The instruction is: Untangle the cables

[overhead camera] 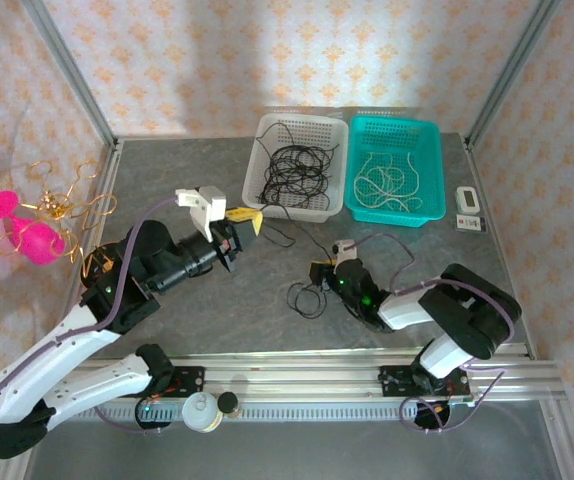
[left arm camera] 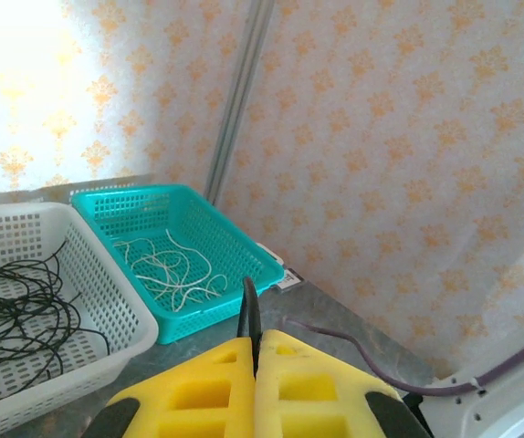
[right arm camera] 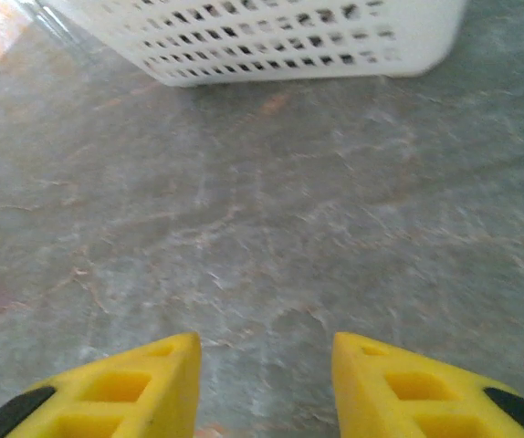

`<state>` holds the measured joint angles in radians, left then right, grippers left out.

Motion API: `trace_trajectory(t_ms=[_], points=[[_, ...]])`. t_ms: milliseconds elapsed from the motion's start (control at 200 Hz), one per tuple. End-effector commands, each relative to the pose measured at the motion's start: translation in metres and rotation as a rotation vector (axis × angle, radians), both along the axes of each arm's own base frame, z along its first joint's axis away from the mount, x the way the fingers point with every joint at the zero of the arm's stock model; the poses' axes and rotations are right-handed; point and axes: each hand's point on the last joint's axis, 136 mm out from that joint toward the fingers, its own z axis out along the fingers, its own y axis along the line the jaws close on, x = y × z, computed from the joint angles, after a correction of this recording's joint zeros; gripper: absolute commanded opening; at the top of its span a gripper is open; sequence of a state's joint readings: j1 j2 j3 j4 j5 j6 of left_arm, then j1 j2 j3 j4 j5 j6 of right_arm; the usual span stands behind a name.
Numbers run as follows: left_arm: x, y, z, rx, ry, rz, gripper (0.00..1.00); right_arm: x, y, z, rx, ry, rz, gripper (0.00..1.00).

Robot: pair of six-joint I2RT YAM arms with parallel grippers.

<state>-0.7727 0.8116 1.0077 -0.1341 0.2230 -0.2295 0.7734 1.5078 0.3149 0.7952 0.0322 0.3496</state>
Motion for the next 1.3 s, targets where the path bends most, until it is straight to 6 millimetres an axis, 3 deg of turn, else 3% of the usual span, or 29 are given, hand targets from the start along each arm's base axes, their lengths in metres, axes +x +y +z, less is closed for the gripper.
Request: trace_trajectory(t_ms=[0, 155, 235, 315, 410, 566, 756, 876, 1036, 1171, 1296], points=[[0.001, 0.008, 0.014, 0.020, -0.034, 0.042, 0.00, 0.008, -0.015, 0.029, -0.031, -0.089, -0.065, 0.44], [0.006, 0.014, 0.024, 0.053, -0.040, 0.086, 0.00, 0.014, -0.023, 0.060, -0.066, -0.164, -0.063, 0.37], [0.008, 0.016, 0.031, 0.062, -0.047, 0.101, 0.00, 0.013, -0.023, 0.076, -0.064, -0.202, -0.041, 0.43], [0.008, 0.018, 0.043, 0.058, -0.062, 0.109, 0.00, 0.014, -0.027, 0.079, -0.074, -0.204, -0.037, 0.51], [0.008, 0.018, 0.059, 0.050, -0.085, 0.108, 0.00, 0.018, -0.042, 0.065, -0.094, -0.165, -0.097, 0.57], [0.006, 0.013, 0.091, 0.038, -0.123, 0.085, 0.00, 0.017, -0.059, 0.033, -0.017, -0.086, -0.143, 0.56], [0.001, 0.014, 0.139, -0.014, -0.200, 0.072, 0.00, 0.017, -0.055, -0.010, -0.071, 0.021, -0.129, 0.56], [-0.001, 0.017, 0.160, -0.038, -0.231, 0.084, 0.00, 0.017, -0.055, -0.013, -0.060, 0.029, -0.135, 0.56], [0.007, 0.013, 0.155, -0.024, -0.217, 0.095, 0.00, 0.022, -0.054, 0.021, -0.030, -0.031, -0.142, 0.57], [0.013, 0.009, 0.143, 0.000, -0.196, 0.101, 0.00, 0.023, -0.048, 0.069, 0.015, -0.101, -0.106, 0.59], [0.016, 0.007, 0.136, 0.003, -0.188, 0.106, 0.00, 0.014, -0.039, 0.125, 0.116, -0.208, -0.029, 0.62]])
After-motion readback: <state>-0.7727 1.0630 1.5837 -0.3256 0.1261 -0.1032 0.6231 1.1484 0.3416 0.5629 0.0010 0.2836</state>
